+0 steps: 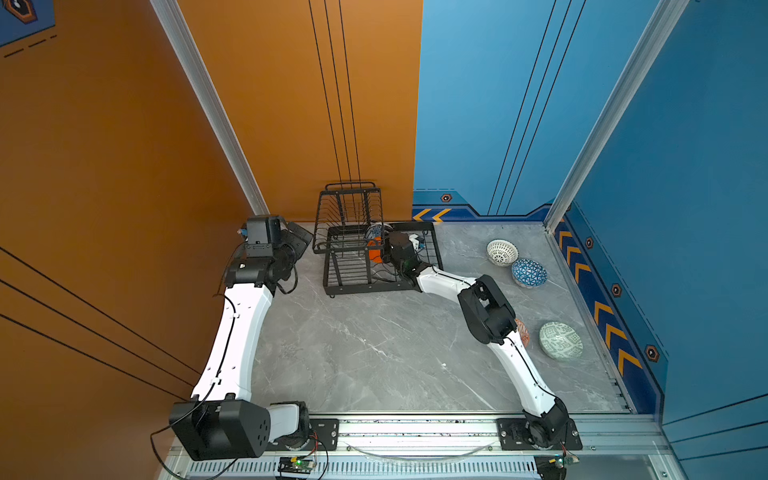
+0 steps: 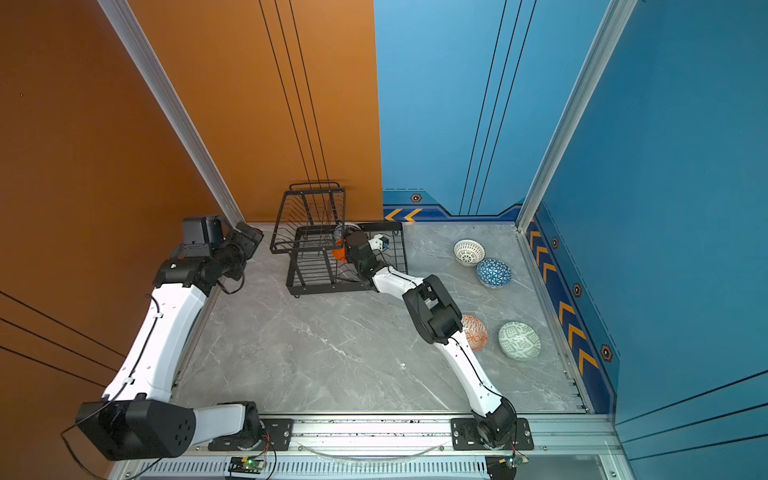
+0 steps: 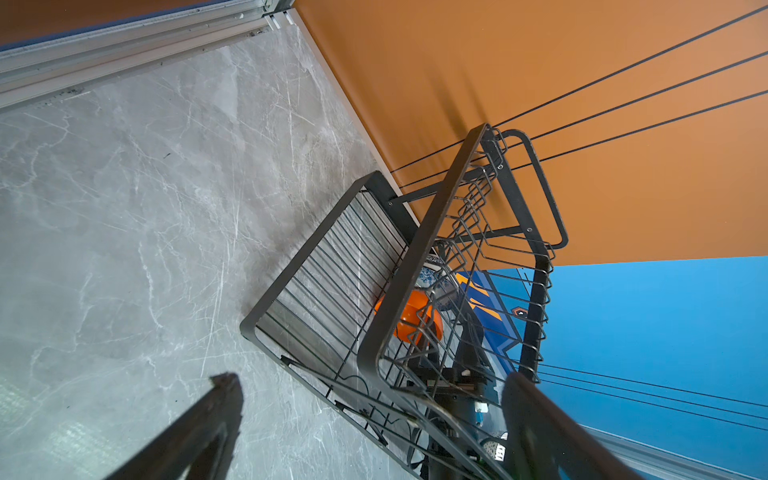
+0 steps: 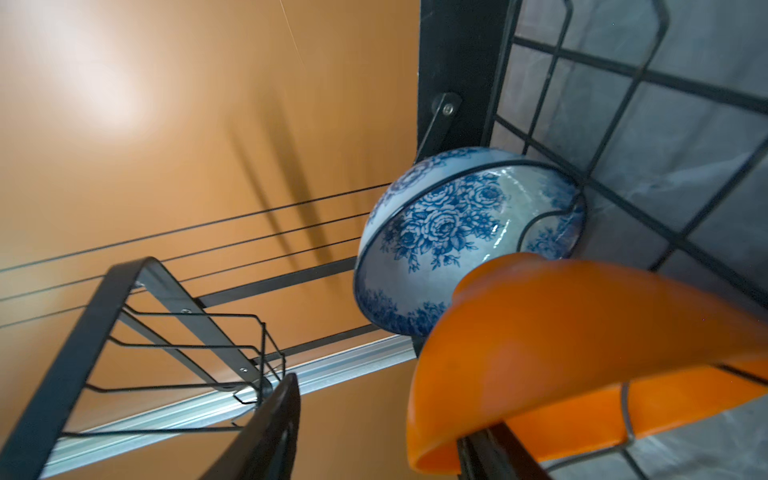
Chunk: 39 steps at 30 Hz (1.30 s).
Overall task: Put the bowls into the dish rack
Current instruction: 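Open the right gripper and raise it away from the rack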
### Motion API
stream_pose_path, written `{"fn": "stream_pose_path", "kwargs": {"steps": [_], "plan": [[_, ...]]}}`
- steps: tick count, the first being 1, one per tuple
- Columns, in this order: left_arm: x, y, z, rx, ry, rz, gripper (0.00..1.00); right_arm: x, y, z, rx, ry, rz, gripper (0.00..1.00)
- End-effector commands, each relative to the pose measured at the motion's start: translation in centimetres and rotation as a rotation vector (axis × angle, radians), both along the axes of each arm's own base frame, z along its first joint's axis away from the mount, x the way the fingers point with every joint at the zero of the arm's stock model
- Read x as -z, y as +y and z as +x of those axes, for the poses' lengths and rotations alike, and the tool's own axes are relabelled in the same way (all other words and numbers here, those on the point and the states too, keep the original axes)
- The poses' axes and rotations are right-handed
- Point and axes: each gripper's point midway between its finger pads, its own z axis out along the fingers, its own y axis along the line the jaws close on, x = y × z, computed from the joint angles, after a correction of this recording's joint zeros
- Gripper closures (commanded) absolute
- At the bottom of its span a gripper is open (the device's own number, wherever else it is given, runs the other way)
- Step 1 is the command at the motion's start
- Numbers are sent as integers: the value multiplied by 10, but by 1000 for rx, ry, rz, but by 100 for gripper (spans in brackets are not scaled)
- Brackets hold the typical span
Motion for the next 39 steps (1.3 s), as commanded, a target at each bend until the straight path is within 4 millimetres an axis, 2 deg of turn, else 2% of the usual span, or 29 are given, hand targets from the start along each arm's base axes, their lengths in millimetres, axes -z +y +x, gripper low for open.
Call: {"fn": "stream_pose_path", "kwargs": {"steps": [1, 4, 8, 9, 10, 11, 19, 23, 27, 31, 35, 39], "plan": [[-12, 0, 2, 5, -32, 27, 2, -25, -7, -4, -10, -17, -19, 33], [-14, -1, 3, 12, -37, 38, 2, -26, -13, -6, -11, -7, -31, 26], [-17, -1, 2, 23, -48, 64, 2, -20, -24, -10, -8, 29, -45, 10], [-17, 0, 2, 25, -47, 68, 2, -23, -26, -11, -9, 29, -43, 9], [-17, 1, 2, 24, -46, 72, 2, -14, -30, -14, -12, 44, -54, 7], [-17, 2, 1, 23, -46, 73, 2, -14, -33, -15, -16, 48, -53, 6], [-14, 5, 2, 22, -39, 88, 2, -21, -51, -23, -105, 69, -33, 1], [-31, -4, 3, 74, -74, 185, 2, -28, -73, -30, -133, 86, -56, 0], [-53, -16, 3, 115, -118, 275, 2, -46, -89, -34, -212, 95, -130, 0], [-83, -53, 14, 225, -191, 397, 2, -72, -115, -42, -270, 84, -276, 0], [-110, -117, 30, 387, -288, 522, 2, -89, -157, -48, -272, 91, -388, 0], [-118, -194, 43, 566, -363, 585, 2, -99, -210, -58, -254, 116, -508, 0]]}}
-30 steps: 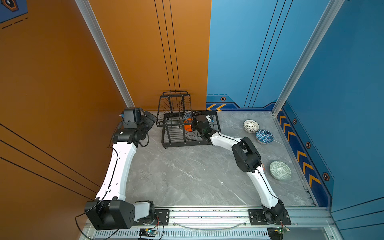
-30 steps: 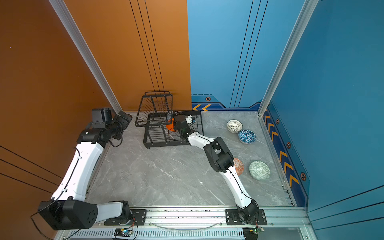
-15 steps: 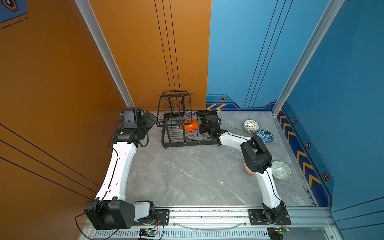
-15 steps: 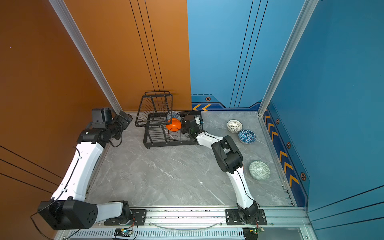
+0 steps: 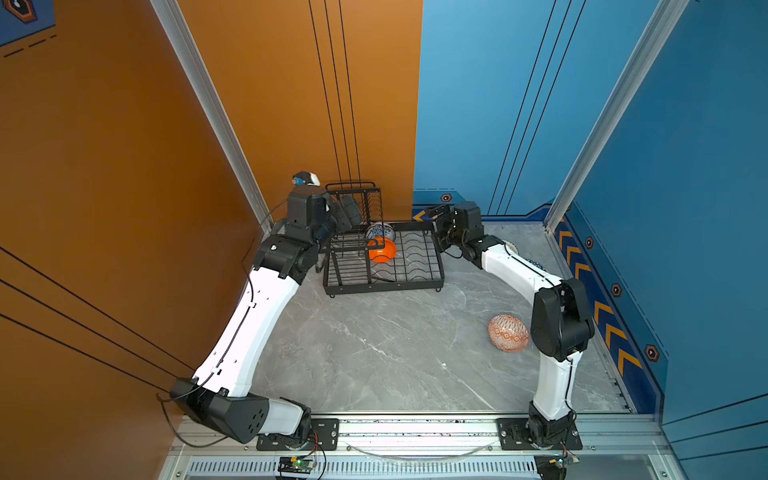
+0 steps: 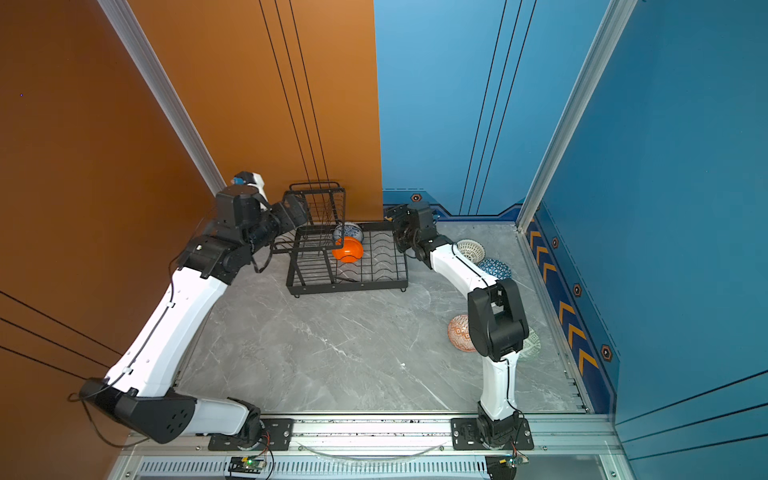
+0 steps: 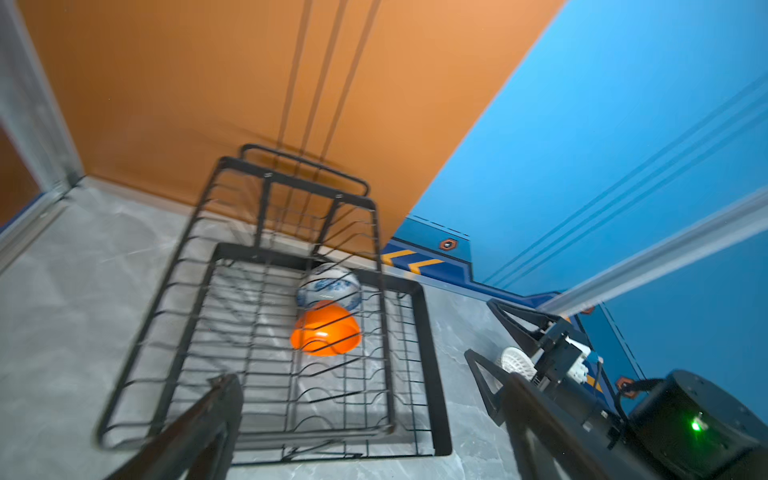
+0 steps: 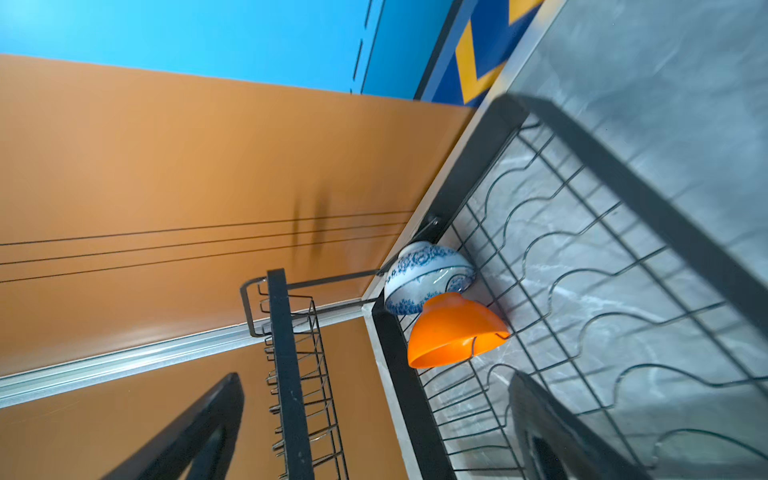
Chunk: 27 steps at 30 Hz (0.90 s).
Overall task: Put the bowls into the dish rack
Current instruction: 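Open the right gripper and raise it away from the rack, then reach the left gripper to the orange-and-blue ikat bowl while the right arm moves aside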
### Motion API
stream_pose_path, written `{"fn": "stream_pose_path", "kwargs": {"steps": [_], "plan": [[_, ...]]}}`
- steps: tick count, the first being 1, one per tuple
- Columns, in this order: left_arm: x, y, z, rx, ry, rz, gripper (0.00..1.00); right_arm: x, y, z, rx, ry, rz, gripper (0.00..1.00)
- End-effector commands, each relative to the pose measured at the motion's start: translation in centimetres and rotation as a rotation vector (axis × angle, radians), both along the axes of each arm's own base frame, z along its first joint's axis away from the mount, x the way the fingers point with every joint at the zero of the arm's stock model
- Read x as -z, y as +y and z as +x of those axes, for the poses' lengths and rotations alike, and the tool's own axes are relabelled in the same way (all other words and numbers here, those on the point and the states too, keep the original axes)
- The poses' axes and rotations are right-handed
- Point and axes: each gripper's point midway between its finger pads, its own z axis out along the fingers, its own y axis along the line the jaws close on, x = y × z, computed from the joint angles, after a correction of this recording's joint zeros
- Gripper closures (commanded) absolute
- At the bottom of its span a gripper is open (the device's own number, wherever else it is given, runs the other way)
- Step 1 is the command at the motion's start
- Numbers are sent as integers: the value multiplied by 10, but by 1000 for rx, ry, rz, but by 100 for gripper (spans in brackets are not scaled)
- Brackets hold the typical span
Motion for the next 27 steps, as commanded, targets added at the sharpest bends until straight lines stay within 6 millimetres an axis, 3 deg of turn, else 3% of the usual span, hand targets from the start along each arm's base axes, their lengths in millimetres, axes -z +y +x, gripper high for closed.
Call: {"fn": "stream_pose_path", "kwargs": {"steps": [1, 5, 8, 13, 19, 27], "plan": [[-4, -49, 13, 122, -59, 138, 2, -3, -40, -22, -48, 40, -178, 0], [7, -119, 17, 295, -58, 157, 2, -1, -87, -39, -5, 89, -268, 0], [26, -167, 15, 431, -31, 152, 2, 3, -125, -58, 52, 139, -324, 0], [69, -224, 3, 595, 51, 190, 2, 17, -177, -86, 111, 227, -335, 0], [122, -268, -27, 775, 145, 294, 2, 20, -213, -118, 118, 282, -406, 0], [190, -302, -69, 891, 258, 375, 2, 17, -229, -153, 103, 325, -476, 0]]}}
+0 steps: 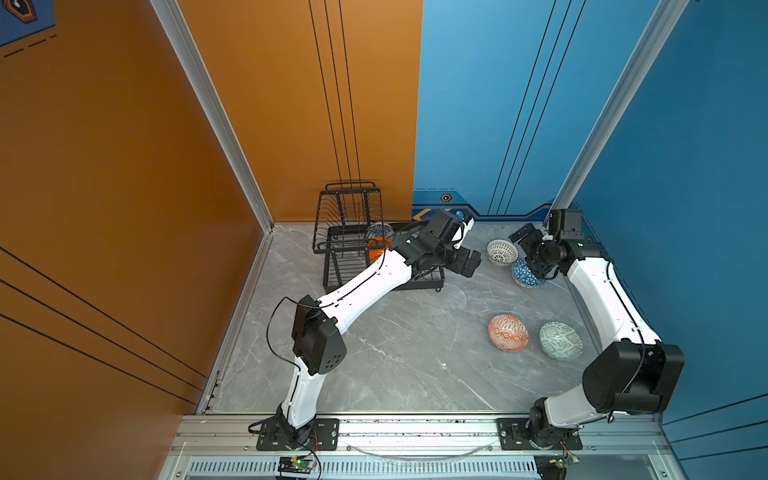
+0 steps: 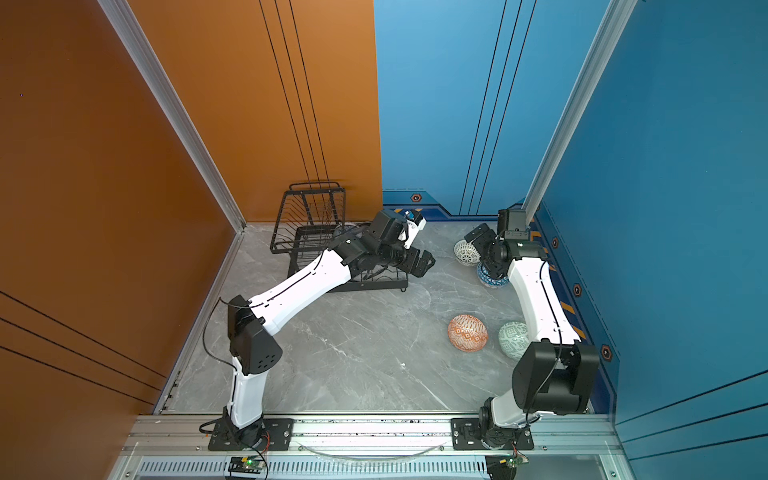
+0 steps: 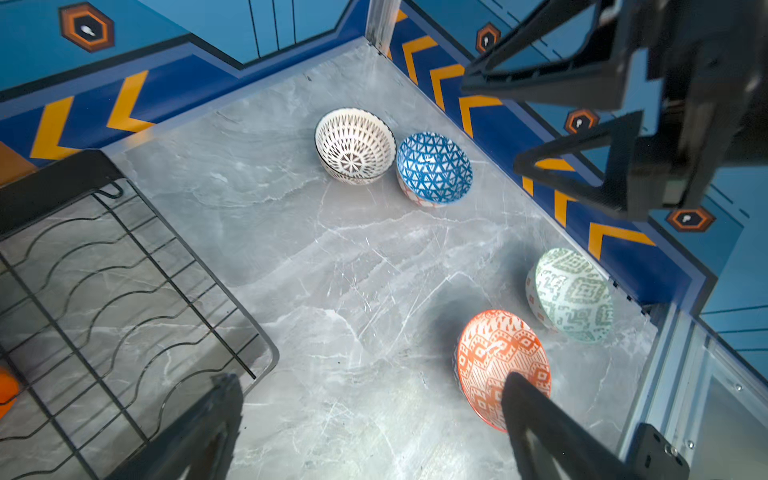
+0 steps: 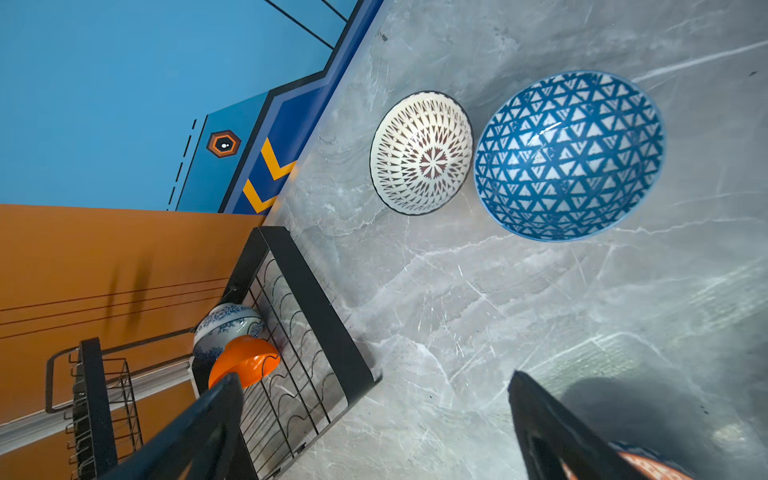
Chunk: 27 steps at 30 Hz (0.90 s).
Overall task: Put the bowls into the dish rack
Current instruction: 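Reach the left gripper to the orange-and-blue ikat bowl while the right arm moves aside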
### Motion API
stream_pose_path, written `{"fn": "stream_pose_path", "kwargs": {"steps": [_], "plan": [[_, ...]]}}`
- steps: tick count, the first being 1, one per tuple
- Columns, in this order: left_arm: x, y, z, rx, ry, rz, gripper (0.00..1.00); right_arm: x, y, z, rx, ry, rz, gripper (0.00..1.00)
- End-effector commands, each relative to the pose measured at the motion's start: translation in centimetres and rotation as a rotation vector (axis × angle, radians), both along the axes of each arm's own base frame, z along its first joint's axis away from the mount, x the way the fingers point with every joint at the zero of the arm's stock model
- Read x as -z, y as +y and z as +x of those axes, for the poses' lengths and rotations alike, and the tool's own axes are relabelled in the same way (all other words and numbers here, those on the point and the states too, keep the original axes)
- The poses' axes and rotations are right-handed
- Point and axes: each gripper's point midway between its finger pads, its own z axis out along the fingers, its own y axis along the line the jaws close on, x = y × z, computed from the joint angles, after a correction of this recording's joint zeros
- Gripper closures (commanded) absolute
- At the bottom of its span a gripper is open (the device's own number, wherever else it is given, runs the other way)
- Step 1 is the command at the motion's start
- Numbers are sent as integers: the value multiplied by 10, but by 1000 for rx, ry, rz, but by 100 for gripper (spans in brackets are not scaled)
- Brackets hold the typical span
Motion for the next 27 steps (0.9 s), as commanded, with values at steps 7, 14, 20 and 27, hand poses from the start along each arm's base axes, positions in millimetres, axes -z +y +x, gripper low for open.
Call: {"fn": "stream_pose_path", "kwargs": {"steps": [7, 14, 20, 27], "plan": [[88, -52, -57, 98, 168, 110, 2, 9, -17, -56, 12, 100, -56, 0], [130, -75, -85, 88, 254, 146, 2, 12, -19, -77, 20, 122, -78, 0], [158, -66, -91, 30, 326, 183, 8, 20, -14, -90, 37, 135, -27, 0], [174, -69, -94, 5, 359, 192, 21, 20, -16, -106, 57, 123, -19, 0]]}}
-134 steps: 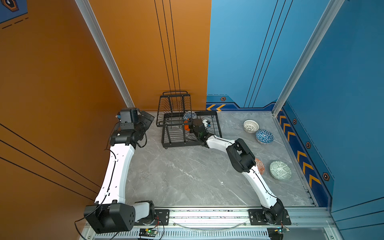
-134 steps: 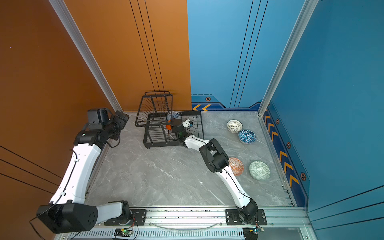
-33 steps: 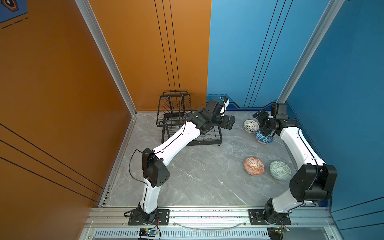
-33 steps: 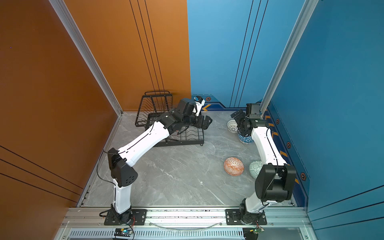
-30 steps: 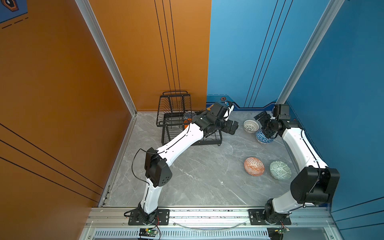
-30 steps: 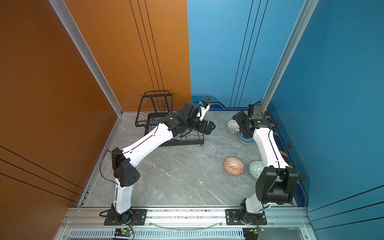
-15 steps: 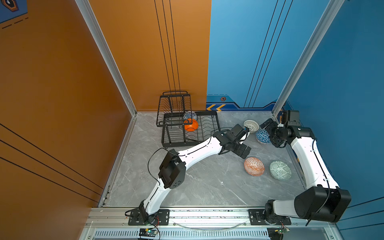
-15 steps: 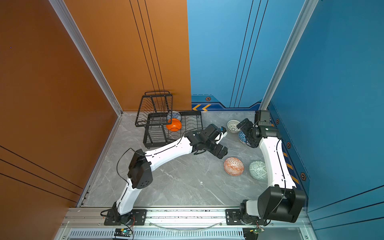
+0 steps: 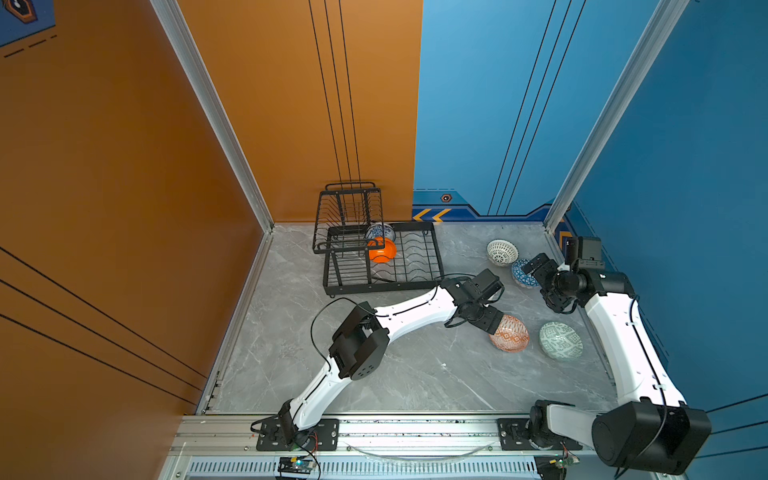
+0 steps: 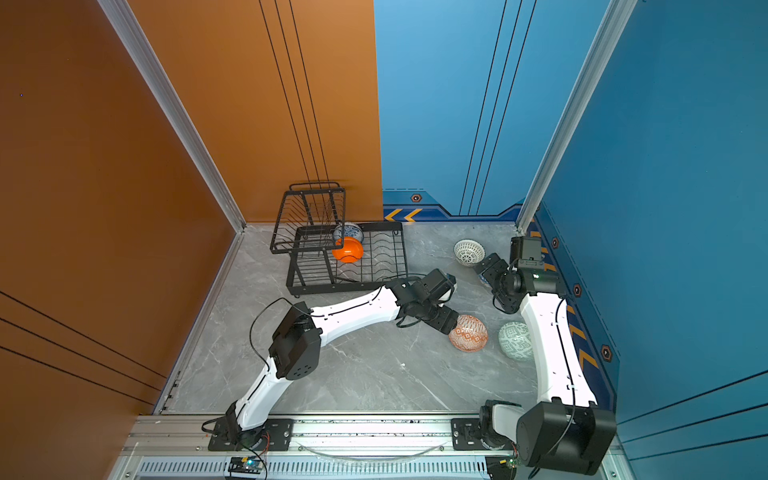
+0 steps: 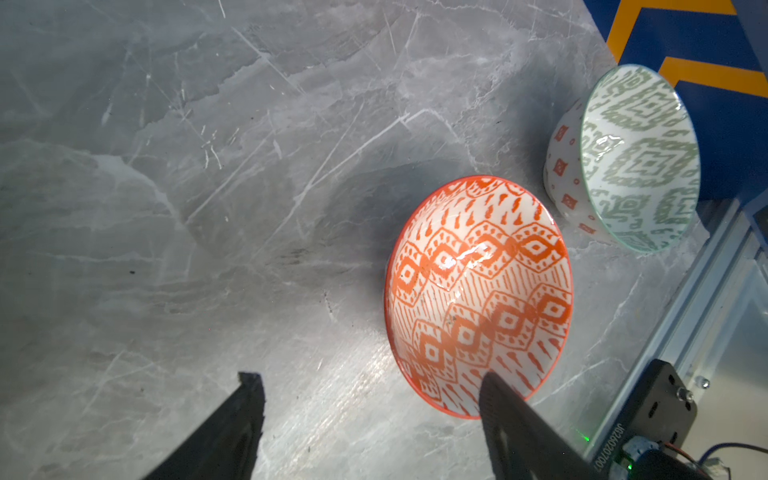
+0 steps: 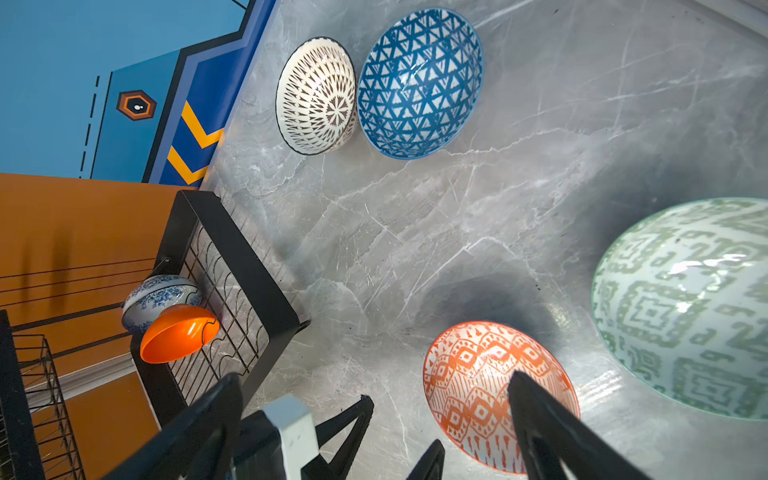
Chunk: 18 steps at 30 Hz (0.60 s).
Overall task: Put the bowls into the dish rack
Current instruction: 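Reach the left gripper to the orange-and-blue ikat bowl while the right arm moves aside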
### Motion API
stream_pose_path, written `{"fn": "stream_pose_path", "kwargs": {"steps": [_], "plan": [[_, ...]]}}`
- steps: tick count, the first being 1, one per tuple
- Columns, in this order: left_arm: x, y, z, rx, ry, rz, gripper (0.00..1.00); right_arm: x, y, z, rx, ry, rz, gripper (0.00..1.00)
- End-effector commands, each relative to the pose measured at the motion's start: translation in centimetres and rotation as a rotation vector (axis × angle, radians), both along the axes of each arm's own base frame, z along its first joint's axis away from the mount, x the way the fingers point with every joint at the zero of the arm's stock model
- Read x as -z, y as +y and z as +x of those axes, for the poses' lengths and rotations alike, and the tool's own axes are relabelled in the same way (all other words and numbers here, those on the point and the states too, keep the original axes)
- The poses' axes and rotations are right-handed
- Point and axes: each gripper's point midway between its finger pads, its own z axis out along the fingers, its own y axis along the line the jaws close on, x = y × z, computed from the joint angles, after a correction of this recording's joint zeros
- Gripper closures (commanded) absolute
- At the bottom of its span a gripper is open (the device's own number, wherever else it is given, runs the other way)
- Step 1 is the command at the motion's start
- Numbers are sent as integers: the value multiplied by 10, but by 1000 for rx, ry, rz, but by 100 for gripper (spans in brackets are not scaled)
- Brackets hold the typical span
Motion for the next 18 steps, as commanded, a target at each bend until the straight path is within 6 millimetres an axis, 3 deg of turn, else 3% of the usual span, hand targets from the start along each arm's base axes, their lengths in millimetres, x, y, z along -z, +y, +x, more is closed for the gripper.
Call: {"fn": "stream_pose_path", "kwargs": {"steps": [1, 6, 10, 18], "plan": [[24, 3, -3, -34, 46, 40, 23, -1, 0, -11, 13, 9, 14, 0], [37, -2, -5, -50, 85, 40, 30, 2, 6, -8, -6, 18, 18, 0], [37, -6, -7, -39, 80, 38, 31, 4, 9, -9, -15, 24, 16, 0], [46, -11, -9, -46, 102, 38, 42, 10, 12, -12, -19, 38, 24, 0]]}}
